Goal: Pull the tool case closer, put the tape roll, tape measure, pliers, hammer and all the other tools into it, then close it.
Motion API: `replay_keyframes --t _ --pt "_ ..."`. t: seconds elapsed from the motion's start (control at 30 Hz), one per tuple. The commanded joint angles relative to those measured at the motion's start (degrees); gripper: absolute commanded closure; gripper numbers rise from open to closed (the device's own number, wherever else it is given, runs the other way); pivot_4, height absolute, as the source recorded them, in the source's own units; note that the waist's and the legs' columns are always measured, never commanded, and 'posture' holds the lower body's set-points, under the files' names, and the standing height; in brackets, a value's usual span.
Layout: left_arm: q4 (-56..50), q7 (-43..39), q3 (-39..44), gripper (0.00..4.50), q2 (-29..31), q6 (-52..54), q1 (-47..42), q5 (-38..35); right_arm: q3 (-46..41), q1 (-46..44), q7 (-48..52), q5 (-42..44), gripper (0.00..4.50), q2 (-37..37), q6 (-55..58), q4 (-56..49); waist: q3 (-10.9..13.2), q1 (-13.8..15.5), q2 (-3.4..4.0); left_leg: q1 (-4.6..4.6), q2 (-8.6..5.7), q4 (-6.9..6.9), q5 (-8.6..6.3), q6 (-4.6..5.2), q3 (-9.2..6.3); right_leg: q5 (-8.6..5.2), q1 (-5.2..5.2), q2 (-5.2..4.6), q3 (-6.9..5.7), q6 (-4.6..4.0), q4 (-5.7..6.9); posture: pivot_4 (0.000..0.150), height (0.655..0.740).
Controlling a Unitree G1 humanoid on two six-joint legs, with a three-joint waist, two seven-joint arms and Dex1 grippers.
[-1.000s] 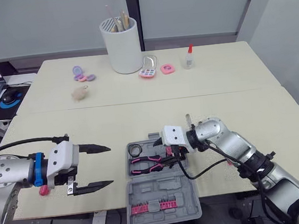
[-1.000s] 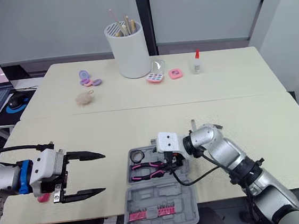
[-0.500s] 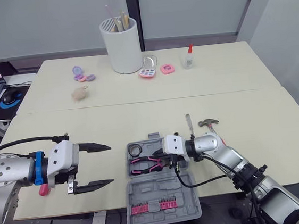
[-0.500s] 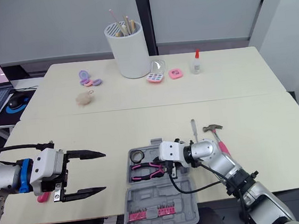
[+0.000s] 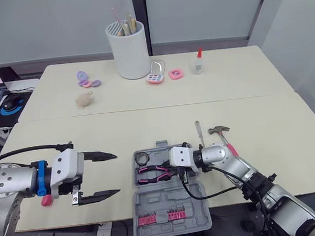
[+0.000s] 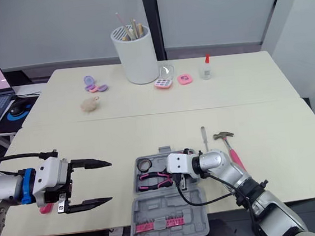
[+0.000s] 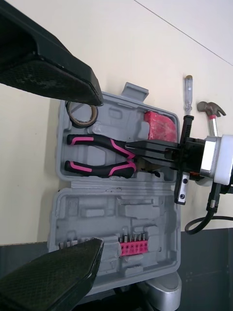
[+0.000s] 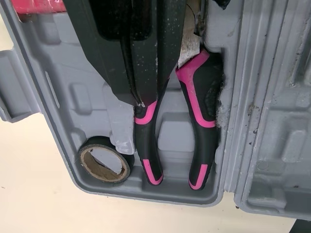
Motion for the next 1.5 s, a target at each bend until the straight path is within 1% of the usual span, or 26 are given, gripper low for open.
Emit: replay_keyframes --t 0.03,0.1,0.2,0.3,0.47,0.53,0.6,0.63,0.7,0.77,0.87,0.97,1.03,1.13,1.23,1.33,1.5 --pt "-0.9 1.0 0.6 0.0 -0.4 -0.4 0.7 0.0 1.8 1.4 0.6 -3.5 4.49 -1.8 3.2 4.9 0.0 0.0 -0.03 0.05 0.0 -0.02 0.0 0.0 0.02 0.0 0.03 0.0 0.02 0.0 0.0 0.15 0.74" --pt "-1.1 1.4 0.6 0.0 -0.6 -0.3 0.8 0.0 1.8 1.0 0.6 -3.8 4.49 -1.8 3.6 5.7 0.0 0.0 -0.07 0.15 0.0 -0.06 0.0 0.0 0.06 -0.01 0.08 -0.01 0.05 0.0 0.0 0.15 0.74" --pt "-1.5 2.2 0.6 0.0 -1.1 -0.2 0.9 -0.2 0.3 0.8 0.4 -1.6 4.49 -0.5 4.5 6.9 -0.1 0.0 -0.18 0.33 0.0 -0.12 0.0 -0.01 0.12 -0.02 0.23 -0.03 0.11 -0.01 0.0 0.15 0.74" --pt "-1.2 2.5 0.9 0.0 -1.3 -0.1 1.0 -0.5 -2.2 0.1 0.2 0.6 4.49 0.1 3.5 5.9 -0.2 0.0 -0.2 0.37 0.0 -0.14 0.0 -0.01 0.14 -0.03 0.25 -0.03 0.14 -0.03 0.0 0.15 0.74" --pt "0.0 4.1 3.4 0.0 -0.7 4.5 0.9 -2.5 -8.3 -1.5 5.1 8.5 4.49 -2.2 8.5 -6.1 0.0 0.2 -0.14 0.24 -0.03 -0.12 -0.01 -0.01 0.15 -0.02 0.14 -0.07 0.14 -0.03 0.0 0.15 0.74" --pt "1.5 4.9 6.5 0.0 0.4 9.5 0.7 -5.0 -12.9 -2.3 9.9 14.5 4.1 -7.6 14.8 -15.5 0.0 0.1 -0.1 0.12 -0.03 -0.11 -0.01 -0.02 0.16 -0.02 0.01 -0.07 0.14 -0.03 0.0 0.15 0.74" --pt "4.0 5.0 9.9 0.0 2.0 14.2 0.7 -7.0 -17.6 -2.6 14.0 19.8 3.73 -13.8 20.5 -22.8 0.0 0.1 -0.06 -0.13 -0.02 -0.08 -0.01 -0.02 0.11 -0.02 -0.22 -0.07 0.11 -0.02 0.02 0.15 0.74" --pt "5.0 4.9 10.9 0.0 2.6 15.6 0.6 -7.4 -19.0 -2.5 14.9 21.3 3.46 -16.0 22.3 -24.6 0.0 0.1 -0.06 -0.24 -0.02 -0.07 -0.01 -0.02 0.08 -0.02 -0.33 -0.07 0.07 -0.02 0.02 0.15 0.74" --pt "9.4 5.4 14.2 0.0 3.7 17.5 0.1 -7.6 -24.3 -1.8 17.8 25.5 2.99 -22.6 26.4 -26.6 0.0 0.2 -0.07 -0.4 -0.02 -0.05 -0.02 -0.02 0.0 -0.02 -0.42 -0.07 -0.03 -0.02 -0.01 0.15 0.74" --pt "14.6 5.4 17.1 0.0 4.6 17.1 -0.5 -6.9 -30.8 -1.0 19.4 30.0 2.48 -28.4 30.5 -26.6 0.1 0.2 -0.05 -0.41 -0.03 -0.08 -0.03 -0.03 0.0 -0.02 -0.42 -0.09 -0.05 -0.03 -0.05 0.15 0.74" --pt "22.0 3.9 20.5 0.0 7.0 16.8 -0.7 -5.6 -37.6 2.2 20.7 31.4 1.62 -36.2 31.7 -23.4 0.1 0.2 -0.06 -0.53 -0.03 -0.08 -0.03 -0.03 0.06 -0.02 -0.58 -0.11 -0.02 -0.04 -0.04 0.15 0.74" --pt "30.0 2.3 22.7 0.0 9.5 14.1 -0.6 -3.3 -41.0 6.3 22.1 30.4 0.7 -41.2 28.6 -19.7 0.1 0.1 -0.07 -0.55 -0.02 -0.1 -0.03 -0.03 0.14 -0.02 -0.65 -0.11 0.03 -0.04 -0.05 0.15 0.74" --pt "40.2 0.0 24.3 0.0 12.7 10.1 0.2 -0.5 -43.8 9.2 22.9 28.4 0.02 -44.4 23.5 -13.5 0.1 0.0 -0.06 -0.54 -0.01 -0.1 -0.03 -0.03 0.2 -0.04 -0.69 -0.11 0.07 -0.06 -0.02 0.15 0.74" --pt "53.8 -2.6 24.2 0.0 16.3 5.4 -1.3 1.7 -45.6 12.0 24.5 27.3 0.02 -47.5 19.1 -7.8 0.1 -0.2 0.01 -0.53 0.01 -0.13 -0.03 -0.03 0.44 -0.06 -0.83 -0.11 0.21 -0.09 -0.01 0.15 0.74" --pt "62.7 -4.6 22.3 0.0 18.5 2.1 -4.1 3.3 -45.5 13.3 25.7 27.5 0.02 -48.6 17.8 -5.9 0.1 -0.4 0.03 -0.51 0.03 -0.18 -0.03 -0.02 0.6 -0.06 -0.9 -0.12 0.26 -0.09 0.03 0.15 0.74" --pt "67.1 -5.6 20.5 0.0 18.8 -0.8 -6.4 4.7 -45.3 13.0 25.8 28.1 0.02 -48.4 18.2 -5.3 0.1 -0.4 0.05 -0.51 0.06 -0.17 -0.03 -0.02 0.72 -0.11 -0.89 -0.12 0.27 0.0 0.04 0.15 0.74" --pt "69.8 -5.9 18.7 0.0 18.3 -3.0 -9.1 5.9 -44.6 12.4 24.6 27.5 0.02 -48.5 18.8 -5.2 0.1 -0.1 0.03 -0.53 0.04 -0.17 -0.03 -0.03 1.0 -0.09 -0.9 -0.17 0.32 -0.04 0.04 0.15 0.74"
